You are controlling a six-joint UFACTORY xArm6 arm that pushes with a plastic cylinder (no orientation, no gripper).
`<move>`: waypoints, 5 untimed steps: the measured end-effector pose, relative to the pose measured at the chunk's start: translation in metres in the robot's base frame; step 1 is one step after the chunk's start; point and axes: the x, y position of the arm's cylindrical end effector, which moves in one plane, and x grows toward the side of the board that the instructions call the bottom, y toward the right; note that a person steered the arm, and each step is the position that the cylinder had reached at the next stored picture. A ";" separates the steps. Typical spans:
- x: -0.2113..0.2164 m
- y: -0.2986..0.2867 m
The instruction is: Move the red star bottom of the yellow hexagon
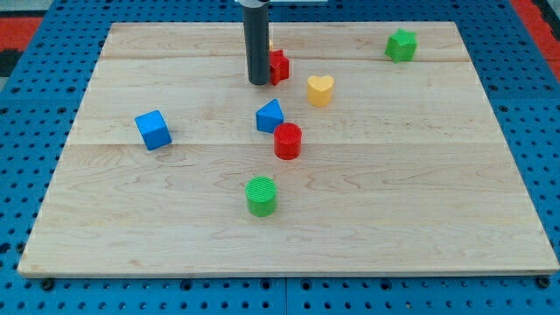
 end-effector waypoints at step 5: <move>-0.048 -0.011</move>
